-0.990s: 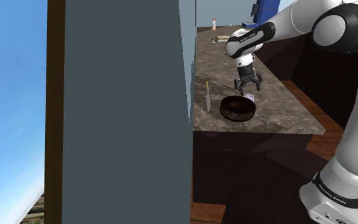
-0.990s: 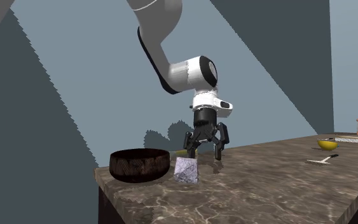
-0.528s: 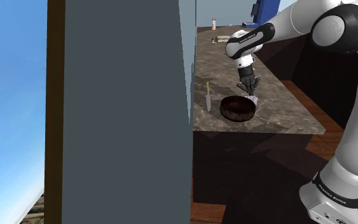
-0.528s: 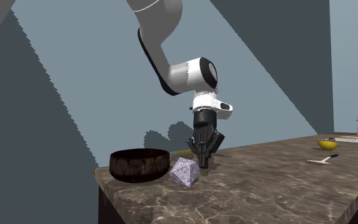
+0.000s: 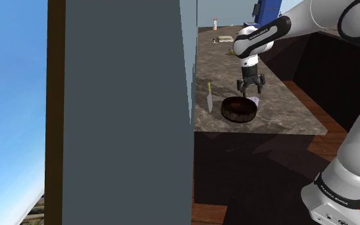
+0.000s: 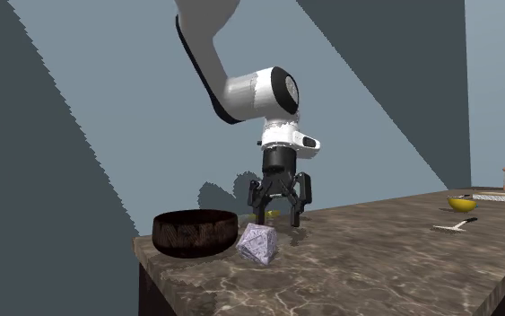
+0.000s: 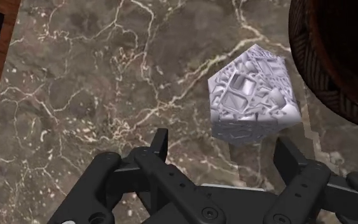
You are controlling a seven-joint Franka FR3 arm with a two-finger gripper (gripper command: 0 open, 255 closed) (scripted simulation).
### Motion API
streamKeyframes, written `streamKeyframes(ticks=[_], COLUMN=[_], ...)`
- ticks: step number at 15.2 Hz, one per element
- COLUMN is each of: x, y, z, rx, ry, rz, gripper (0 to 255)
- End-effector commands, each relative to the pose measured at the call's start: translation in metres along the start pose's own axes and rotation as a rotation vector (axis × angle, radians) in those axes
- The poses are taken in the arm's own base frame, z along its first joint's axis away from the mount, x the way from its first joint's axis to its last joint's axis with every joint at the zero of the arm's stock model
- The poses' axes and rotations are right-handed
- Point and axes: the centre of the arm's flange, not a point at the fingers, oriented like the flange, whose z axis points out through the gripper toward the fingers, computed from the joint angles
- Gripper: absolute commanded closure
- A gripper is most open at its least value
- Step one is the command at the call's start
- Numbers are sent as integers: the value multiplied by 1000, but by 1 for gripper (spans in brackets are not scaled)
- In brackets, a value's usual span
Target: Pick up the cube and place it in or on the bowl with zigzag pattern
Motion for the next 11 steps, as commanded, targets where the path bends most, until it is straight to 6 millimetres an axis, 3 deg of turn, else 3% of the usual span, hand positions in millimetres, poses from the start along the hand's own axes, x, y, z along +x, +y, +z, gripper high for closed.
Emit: streamKeyframes(ticks=[1, 2, 11], x=[-42, -56, -50], y=[2, 3, -1], z=[-6, -6, 33], rx=[80, 110, 110], ry=[120, 162, 162], rz=[-62, -86, -86], gripper=[0, 0, 0])
